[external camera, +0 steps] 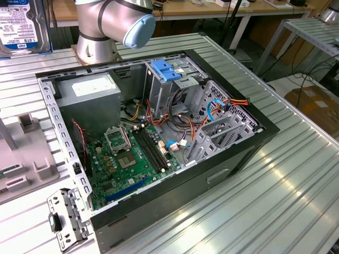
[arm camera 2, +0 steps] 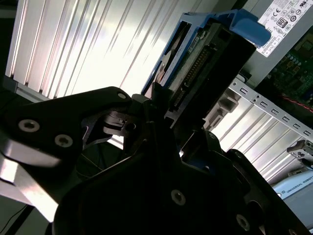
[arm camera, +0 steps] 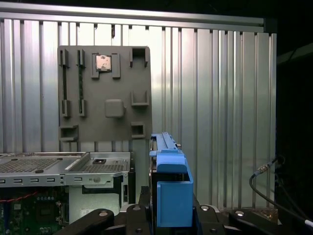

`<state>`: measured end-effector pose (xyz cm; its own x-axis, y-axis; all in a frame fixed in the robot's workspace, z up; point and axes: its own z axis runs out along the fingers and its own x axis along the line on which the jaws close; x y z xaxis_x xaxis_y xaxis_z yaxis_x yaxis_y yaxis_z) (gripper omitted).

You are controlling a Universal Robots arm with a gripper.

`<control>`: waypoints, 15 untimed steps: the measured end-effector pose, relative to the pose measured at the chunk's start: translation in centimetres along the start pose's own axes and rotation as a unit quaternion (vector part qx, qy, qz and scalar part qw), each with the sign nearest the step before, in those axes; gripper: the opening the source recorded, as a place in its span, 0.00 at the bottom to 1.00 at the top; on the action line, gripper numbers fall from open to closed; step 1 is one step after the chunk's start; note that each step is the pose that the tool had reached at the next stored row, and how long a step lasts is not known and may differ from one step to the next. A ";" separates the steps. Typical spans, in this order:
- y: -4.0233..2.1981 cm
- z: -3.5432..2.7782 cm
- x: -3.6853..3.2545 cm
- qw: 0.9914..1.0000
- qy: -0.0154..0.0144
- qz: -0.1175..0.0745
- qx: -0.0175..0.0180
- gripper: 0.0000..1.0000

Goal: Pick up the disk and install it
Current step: 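Pick up the disk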

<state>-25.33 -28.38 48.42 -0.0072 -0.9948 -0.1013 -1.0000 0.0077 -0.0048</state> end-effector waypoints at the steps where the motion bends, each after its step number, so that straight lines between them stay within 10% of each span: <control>1: -0.02 0.00 0.00 1.000 0.000 0.000 0.000 0.36; 15: -0.23 0.02 0.00 1.000 0.000 0.000 0.000 0.36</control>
<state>-25.10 -28.38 48.41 -0.0071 -0.9948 -0.1013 -1.0000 0.0076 -0.0048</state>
